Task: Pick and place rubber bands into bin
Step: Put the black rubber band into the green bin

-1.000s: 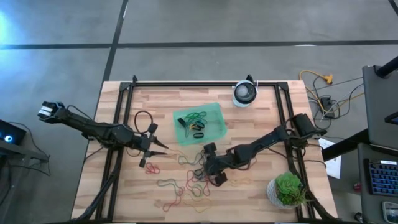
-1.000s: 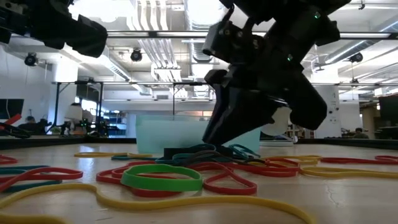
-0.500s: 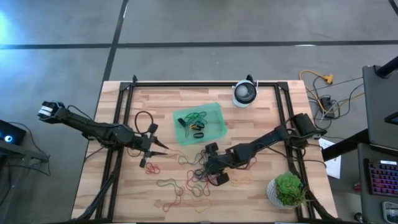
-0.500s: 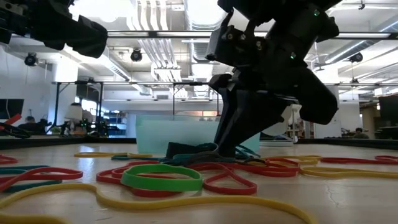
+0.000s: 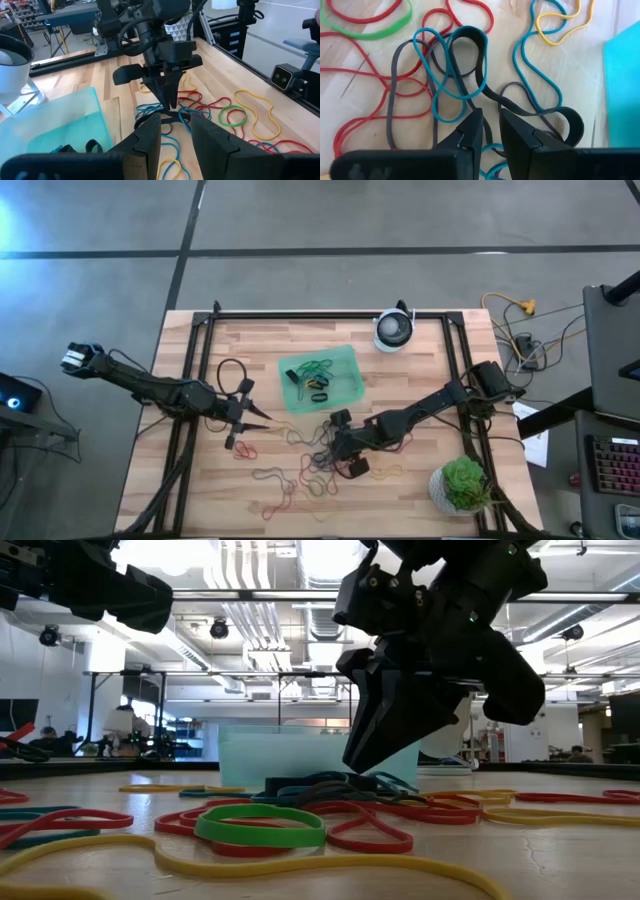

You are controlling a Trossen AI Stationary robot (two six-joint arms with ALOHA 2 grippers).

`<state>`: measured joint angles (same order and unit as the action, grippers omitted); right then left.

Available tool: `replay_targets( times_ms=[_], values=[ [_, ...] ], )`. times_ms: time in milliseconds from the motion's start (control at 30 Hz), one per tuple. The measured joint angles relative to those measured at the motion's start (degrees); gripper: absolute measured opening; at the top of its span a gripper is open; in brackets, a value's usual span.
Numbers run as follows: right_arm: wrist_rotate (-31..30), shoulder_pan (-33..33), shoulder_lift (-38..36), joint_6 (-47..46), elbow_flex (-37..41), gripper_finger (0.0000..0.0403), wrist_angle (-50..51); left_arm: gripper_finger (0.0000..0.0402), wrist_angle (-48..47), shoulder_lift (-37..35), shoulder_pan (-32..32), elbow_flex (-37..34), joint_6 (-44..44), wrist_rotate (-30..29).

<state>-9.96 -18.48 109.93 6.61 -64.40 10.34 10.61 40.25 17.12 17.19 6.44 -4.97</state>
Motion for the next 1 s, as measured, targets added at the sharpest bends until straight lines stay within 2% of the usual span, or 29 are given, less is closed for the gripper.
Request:
replay_targets(
  times_ms=[233, 533, 767, 1000],
  values=[
    [2.4, -0.1, 0.0, -0.2, 0.6, 0.0059, -0.6, 0.0091, 0.1, 0.6, 0.0, 0.0, 0.0, 0.0],
    [2.5, -0.1, 0.0, 0.9, 1.5, 0.0059, -2.4, 0.0091, 1.0, 1.8, 0.0, 0.0, 0.0, 0.0],
    [2.5, 0.5, 2.7, 2.3, 1.5, 0.0059, -3.7, 0.0091, 1.0, 2.3, 0.0, -0.1, 0.0, 0.0],
    [-0.9, 0.7, 3.0, 2.8, 0.5, 0.0055, -3.3, 0.0091, 1.0, 2.1, 0.0, 0.0, 0.0, 0.0]
  ],
)
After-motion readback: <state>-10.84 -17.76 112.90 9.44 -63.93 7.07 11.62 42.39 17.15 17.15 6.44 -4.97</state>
